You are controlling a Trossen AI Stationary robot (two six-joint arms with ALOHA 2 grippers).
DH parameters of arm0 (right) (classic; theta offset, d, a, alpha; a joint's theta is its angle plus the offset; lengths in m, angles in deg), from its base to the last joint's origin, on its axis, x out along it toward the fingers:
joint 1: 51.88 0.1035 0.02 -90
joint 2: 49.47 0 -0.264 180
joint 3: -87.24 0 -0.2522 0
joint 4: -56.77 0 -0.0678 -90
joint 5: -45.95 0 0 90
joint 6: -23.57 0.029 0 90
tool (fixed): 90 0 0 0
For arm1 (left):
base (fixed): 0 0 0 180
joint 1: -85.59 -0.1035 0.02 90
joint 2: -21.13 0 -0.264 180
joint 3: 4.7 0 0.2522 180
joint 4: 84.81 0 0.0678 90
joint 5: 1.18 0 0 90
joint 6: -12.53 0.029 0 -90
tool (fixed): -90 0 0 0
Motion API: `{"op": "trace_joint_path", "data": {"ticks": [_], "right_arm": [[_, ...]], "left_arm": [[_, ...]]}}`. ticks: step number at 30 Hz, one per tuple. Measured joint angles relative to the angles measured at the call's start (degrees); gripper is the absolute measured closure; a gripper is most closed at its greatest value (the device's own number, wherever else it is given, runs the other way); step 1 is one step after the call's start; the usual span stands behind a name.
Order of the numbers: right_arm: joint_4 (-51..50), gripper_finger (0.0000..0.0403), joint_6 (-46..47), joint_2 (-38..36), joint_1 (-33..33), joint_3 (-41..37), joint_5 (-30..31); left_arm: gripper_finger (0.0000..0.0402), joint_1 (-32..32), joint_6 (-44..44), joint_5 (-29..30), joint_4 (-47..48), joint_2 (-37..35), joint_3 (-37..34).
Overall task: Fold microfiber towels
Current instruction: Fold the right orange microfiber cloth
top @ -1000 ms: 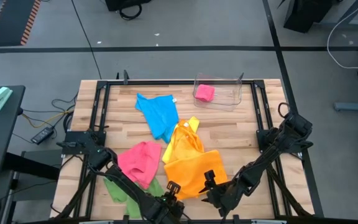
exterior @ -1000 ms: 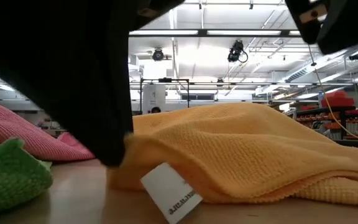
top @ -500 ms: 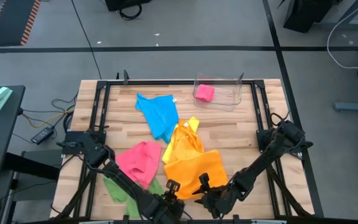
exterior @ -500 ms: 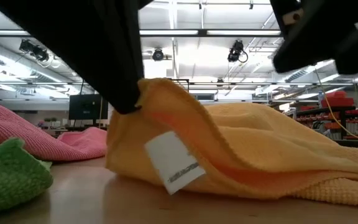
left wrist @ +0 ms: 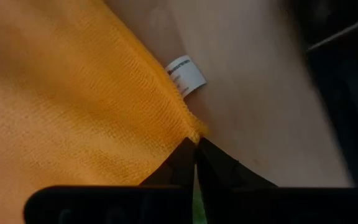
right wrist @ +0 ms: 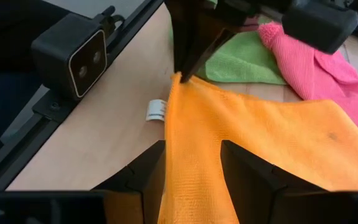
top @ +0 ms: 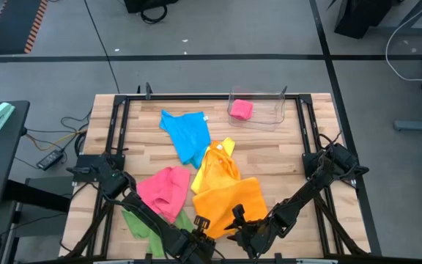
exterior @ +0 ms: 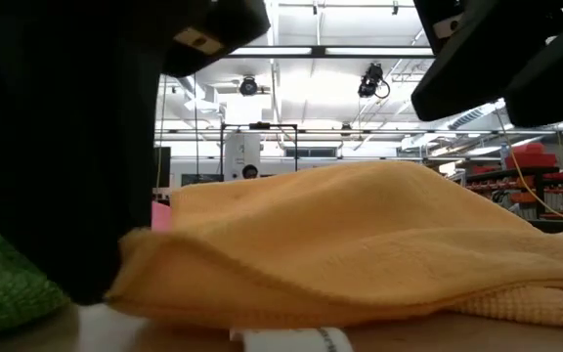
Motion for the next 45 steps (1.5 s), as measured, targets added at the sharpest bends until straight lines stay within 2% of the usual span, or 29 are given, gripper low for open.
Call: {"op": "trace_joint_path", "data": {"ticks": [5, 13, 17, 28, 32, 39, 45], "right_arm": [[-0.11, 0.024, 0.37, 0.0, 0.0, 0.0, 0.02], [-0.17, 0.024, 0.55, 0.0, 0.0, 0.0, 0.0], [-0.25, 0.024, 0.65, 0.0, 0.0, 0.0, 0.0], [-0.3, 0.024, 1.14, 0.0, -0.37, -0.02, 0.0], [-0.34, 0.024, 1.05, 0.0, -0.39, -0.02, -1.33], [-3.27, 0.024, 2.24, 0.0, -0.8, -0.07, -2.2], [-3.17, 0.024, 2.82, 0.0, -1.16, -0.07, -2.16]], "left_arm": [[0.0367, -0.2, -0.62, -0.13, 0.27, -0.75, -0.02], [0.0387, -1.33, -4.06, -0.16, 0.35, -1.06, 0.01], [0.0383, -1.32, -4.23, -6.98, 0.34, -1.06, 0.01], [0.0375, -1.19, -4.03, -9.75, -1.19, -1.06, 0.01], [0.0369, -1.46, -4.04, -7.39, -1.14, -1.08, 0.01], [0.033, -1.28, -3.57, 3.54, 3.69, -1.08, 0.01], [0.0317, -0.76, -4.06, 4.2, 2.76, -1.08, -0.73]]}}
